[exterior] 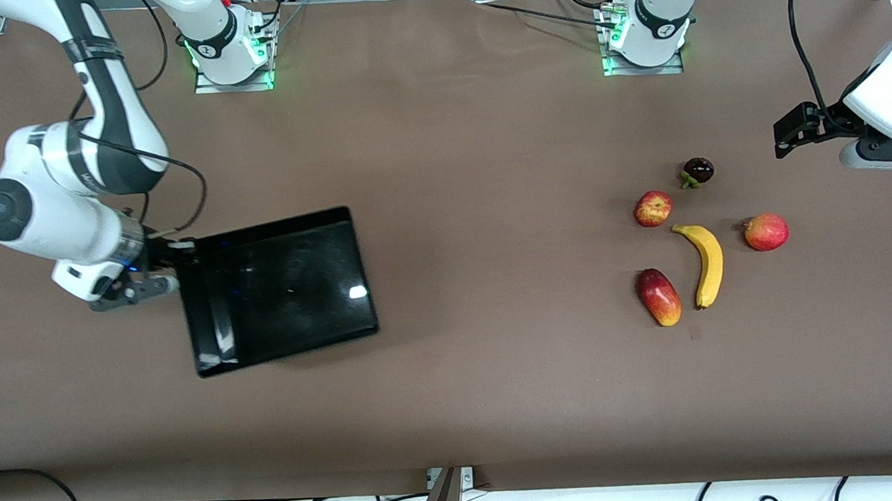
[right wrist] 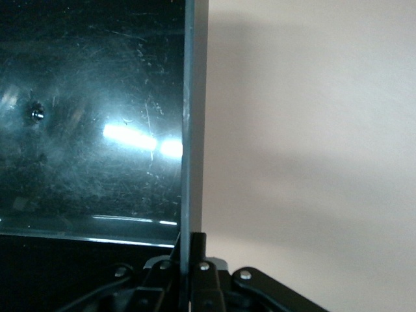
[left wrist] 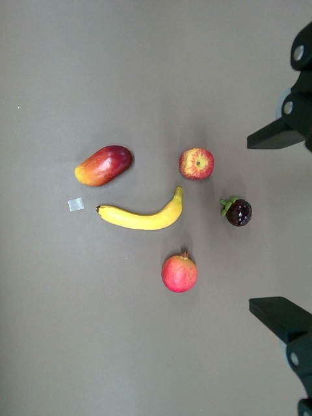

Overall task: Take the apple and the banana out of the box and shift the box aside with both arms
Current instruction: 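Drag the black box with the right gripper toward the right arm, then open the right gripper and withdraw it from the box rim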

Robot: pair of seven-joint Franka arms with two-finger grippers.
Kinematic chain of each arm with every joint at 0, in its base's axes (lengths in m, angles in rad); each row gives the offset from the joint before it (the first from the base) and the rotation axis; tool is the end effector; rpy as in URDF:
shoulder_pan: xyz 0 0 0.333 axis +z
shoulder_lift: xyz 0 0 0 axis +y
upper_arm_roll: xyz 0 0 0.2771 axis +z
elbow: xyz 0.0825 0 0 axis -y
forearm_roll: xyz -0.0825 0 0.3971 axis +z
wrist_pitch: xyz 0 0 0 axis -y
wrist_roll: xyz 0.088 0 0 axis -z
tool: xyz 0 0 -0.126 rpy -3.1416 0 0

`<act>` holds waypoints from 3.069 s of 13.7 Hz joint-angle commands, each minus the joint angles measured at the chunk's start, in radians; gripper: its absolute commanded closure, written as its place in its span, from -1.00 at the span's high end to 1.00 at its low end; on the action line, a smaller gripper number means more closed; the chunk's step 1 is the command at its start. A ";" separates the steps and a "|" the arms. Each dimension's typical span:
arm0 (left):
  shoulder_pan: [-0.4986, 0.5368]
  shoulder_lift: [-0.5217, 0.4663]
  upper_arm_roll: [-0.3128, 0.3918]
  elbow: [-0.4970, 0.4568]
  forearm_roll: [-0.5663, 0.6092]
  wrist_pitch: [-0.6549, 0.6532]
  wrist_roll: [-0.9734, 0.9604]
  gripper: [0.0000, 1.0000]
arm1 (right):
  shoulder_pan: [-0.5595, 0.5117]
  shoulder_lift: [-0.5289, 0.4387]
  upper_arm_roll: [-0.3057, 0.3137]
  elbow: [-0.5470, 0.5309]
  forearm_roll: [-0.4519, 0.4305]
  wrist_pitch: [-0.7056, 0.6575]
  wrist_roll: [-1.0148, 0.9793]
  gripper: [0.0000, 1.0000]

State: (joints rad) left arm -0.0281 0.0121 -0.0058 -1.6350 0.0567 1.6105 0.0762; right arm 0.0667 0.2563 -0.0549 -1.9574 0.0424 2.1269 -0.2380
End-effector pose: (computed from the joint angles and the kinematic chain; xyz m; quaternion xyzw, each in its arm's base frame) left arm 0.5713 -0.0124 0.5321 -0.9978 0.0566 0.0189 0.0279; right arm 0.5941 0.0098 0.2752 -0.9926 -0.1132 0.0417 0.0153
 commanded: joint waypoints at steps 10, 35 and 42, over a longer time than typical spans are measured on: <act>0.004 -0.004 0.000 0.003 -0.028 -0.009 0.011 1.00 | -0.005 -0.040 -0.238 -0.328 0.163 0.306 -0.242 -1.00; 0.007 -0.004 0.000 0.003 -0.028 -0.011 0.013 1.00 | 0.214 -0.236 -0.156 0.259 0.002 -0.422 0.185 1.00; 0.007 -0.004 -0.002 0.003 -0.028 -0.011 0.013 1.00 | 0.205 -0.220 -0.148 0.345 -0.004 -0.505 0.187 1.00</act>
